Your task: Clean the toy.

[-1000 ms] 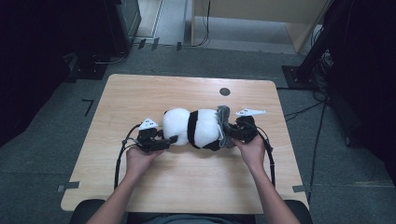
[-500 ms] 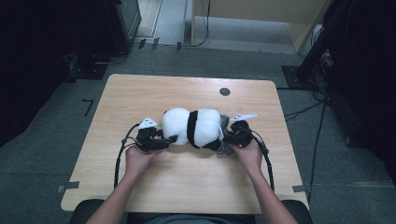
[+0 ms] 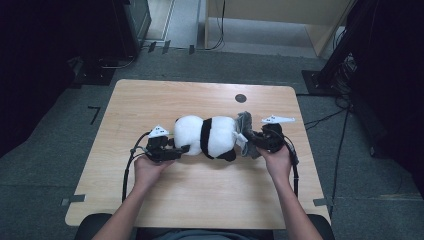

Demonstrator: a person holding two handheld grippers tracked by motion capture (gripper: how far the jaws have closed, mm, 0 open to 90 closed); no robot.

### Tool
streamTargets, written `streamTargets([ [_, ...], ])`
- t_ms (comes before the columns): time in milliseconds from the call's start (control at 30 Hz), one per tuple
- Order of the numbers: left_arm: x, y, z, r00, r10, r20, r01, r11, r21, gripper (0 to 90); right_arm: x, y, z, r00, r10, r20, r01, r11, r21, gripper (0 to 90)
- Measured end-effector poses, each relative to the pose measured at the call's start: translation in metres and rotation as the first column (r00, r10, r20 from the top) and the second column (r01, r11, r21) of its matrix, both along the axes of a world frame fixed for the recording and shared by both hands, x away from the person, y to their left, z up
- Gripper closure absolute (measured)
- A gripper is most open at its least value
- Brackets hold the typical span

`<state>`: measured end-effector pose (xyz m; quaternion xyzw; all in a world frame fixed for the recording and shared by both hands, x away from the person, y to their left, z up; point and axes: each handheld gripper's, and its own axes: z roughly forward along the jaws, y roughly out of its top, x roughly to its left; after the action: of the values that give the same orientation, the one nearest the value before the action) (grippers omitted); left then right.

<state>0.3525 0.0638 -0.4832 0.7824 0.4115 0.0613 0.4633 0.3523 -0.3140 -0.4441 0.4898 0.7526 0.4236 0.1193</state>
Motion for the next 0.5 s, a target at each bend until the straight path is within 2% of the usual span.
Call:
streamTargets([
  [233,0.000,-0.001,0.000,1.0000,0.003,0.001,-0.003,1.0000,0.000,38.7,-0.005,0.005,0.037,0.9961,0.032,0.082,-0.035,0.999,0.033,77.5],
  [333,-0.001,-0.001,0.001,1.0000,0.003,0.003,-0.003,1.0000,0.003,38.7,-0.007,0.019,0.052,0.9919,0.074,0.104,-0.078,0.996,0.037,77.5],
  [500,-0.001,-0.001,0.001,1.0000,0.002,0.005,-0.002,1.0000,0.006,38.9,-0.009,0.048,0.070,0.9785,0.153,0.139,-0.159,0.986,0.037,77.4],
])
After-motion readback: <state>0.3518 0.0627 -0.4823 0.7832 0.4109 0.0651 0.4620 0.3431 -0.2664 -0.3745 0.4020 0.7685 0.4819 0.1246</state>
